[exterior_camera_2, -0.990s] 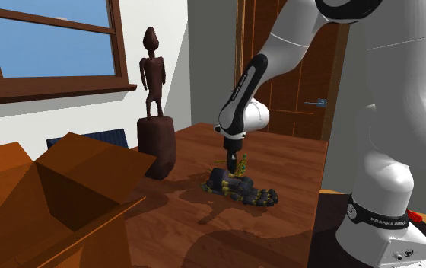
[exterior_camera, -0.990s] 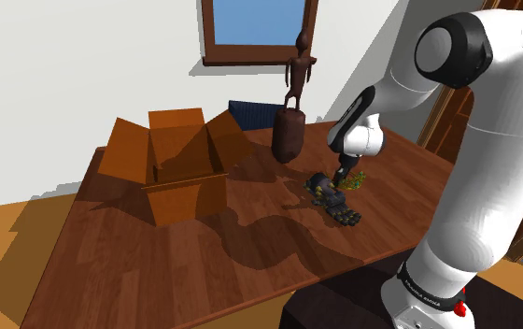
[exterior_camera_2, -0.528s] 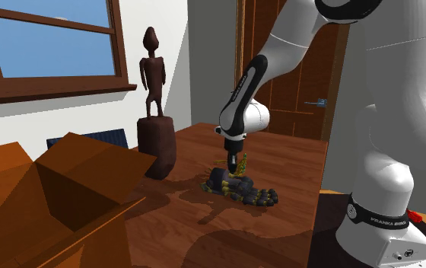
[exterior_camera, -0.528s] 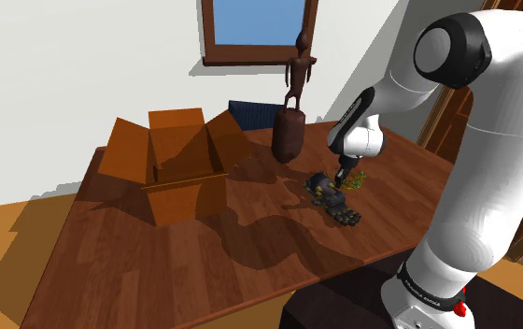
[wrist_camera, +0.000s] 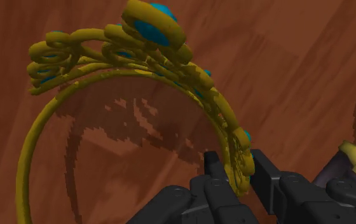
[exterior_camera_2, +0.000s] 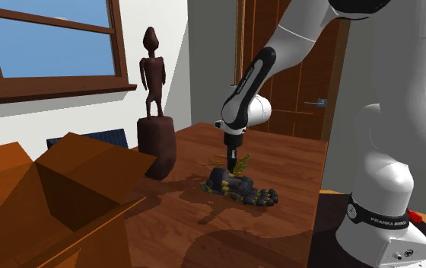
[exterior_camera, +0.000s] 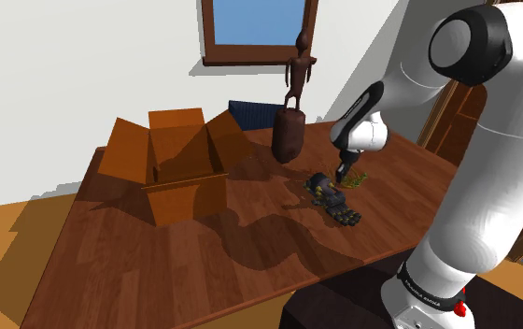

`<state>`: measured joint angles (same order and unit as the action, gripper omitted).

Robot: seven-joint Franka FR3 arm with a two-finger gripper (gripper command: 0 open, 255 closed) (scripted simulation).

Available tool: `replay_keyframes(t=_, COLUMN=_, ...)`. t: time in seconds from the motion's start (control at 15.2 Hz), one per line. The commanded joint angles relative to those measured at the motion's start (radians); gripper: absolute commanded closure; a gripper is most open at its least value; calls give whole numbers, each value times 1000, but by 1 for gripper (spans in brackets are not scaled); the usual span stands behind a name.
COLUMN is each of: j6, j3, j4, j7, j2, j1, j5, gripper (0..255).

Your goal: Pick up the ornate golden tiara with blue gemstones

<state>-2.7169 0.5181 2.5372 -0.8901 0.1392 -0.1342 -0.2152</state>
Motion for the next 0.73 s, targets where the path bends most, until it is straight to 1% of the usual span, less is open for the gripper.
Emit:
replay_keyframes(t=0.0, j6=27, j3=18, j4=-1, j7=31, j2=-32, j1=9, j5=44, gripper=255)
replay_keyframes(t=0.53, j6=138, j3=46, j4=-11, j7=138, j2=-155, j1=17, j5=191, gripper=255)
replay_keyframes(t=0.66, j6=140, j3=45, j4=-11, j7=140, j2=-157, j1=16, j5=193, gripper=255)
